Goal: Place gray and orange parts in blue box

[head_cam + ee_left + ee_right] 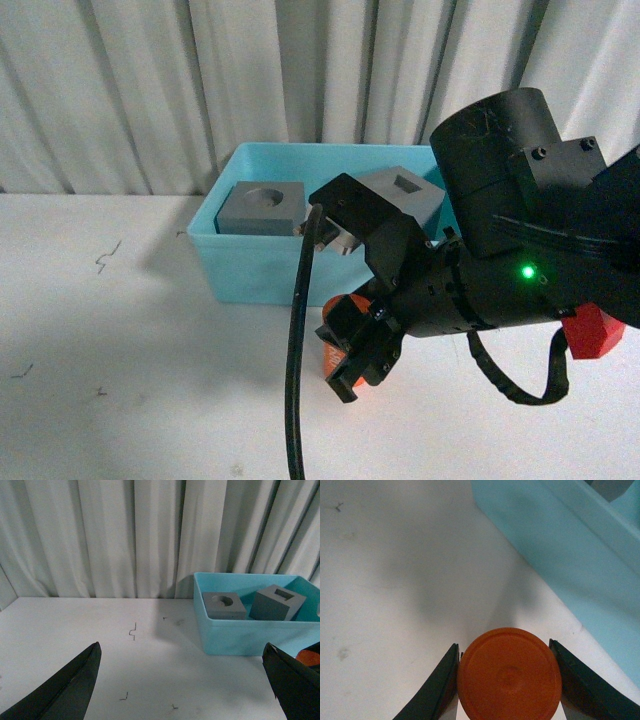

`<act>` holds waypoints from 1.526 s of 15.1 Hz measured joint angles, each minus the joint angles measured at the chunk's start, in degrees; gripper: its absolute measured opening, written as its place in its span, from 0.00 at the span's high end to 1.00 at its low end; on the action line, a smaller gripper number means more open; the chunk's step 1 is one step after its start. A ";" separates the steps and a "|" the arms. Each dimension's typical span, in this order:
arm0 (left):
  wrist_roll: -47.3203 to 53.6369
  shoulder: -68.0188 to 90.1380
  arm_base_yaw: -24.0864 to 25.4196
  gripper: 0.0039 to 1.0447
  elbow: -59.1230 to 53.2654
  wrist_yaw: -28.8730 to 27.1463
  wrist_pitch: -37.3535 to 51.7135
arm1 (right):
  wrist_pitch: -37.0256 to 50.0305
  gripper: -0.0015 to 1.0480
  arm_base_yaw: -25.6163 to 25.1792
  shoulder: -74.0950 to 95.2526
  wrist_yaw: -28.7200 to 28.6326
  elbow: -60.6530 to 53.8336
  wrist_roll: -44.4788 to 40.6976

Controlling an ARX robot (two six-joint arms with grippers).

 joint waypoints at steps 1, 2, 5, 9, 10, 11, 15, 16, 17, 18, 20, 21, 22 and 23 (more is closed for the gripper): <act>0.00 0.00 0.00 0.06 0.00 0.00 0.00 | 1.62 0.54 0.04 -2.03 0.28 -2.58 1.31; 0.00 0.00 0.00 0.06 0.00 0.00 0.00 | 4.46 0.54 -0.04 -6.21 0.33 -5.99 4.39; 0.00 0.00 0.00 0.06 0.00 0.00 0.00 | 9.55 0.54 -2.89 -21.75 -0.09 -7.72 12.00; 0.00 0.00 0.00 0.06 0.00 -0.02 0.02 | 16.20 0.54 -9.44 -15.96 6.91 0.90 16.00; 0.00 0.00 0.00 0.06 0.00 0.00 0.00 | 15.39 0.54 -9.14 -12.00 7.85 3.17 17.00; 0.00 0.00 0.00 0.06 0.00 0.00 0.00 | 15.17 0.54 -8.35 -8.94 8.26 6.05 17.90; 0.00 0.00 0.00 0.06 0.00 0.00 0.00 | 13.57 0.55 -4.39 -0.26 10.75 18.49 19.82; 0.00 0.00 0.00 0.06 0.00 0.00 0.00 | 13.49 0.55 -3.82 2.19 11.52 18.67 20.13; 0.00 0.00 0.00 0.06 0.00 0.00 0.00 | 13.14 0.55 -3.58 4.68 12.13 18.69 20.57; 0.00 0.00 0.00 0.06 0.00 0.00 0.00 | 12.41 0.55 -3.37 6.49 12.79 18.71 20.83; 0.00 0.00 0.00 0.06 0.00 0.00 0.00 | 13.14 0.55 -3.13 8.61 13.11 19.58 21.20; 0.00 0.00 0.00 0.06 0.00 0.00 0.00 | 13.09 0.55 -2.86 9.18 12.96 20.87 21.64; 0.00 0.00 0.00 0.06 0.00 0.00 0.00 | 12.26 0.55 -2.58 9.99 13.14 22.05 21.86; 0.00 0.00 0.00 0.06 0.00 -0.02 0.02 | 11.93 0.55 -2.16 11.02 13.38 22.71 21.97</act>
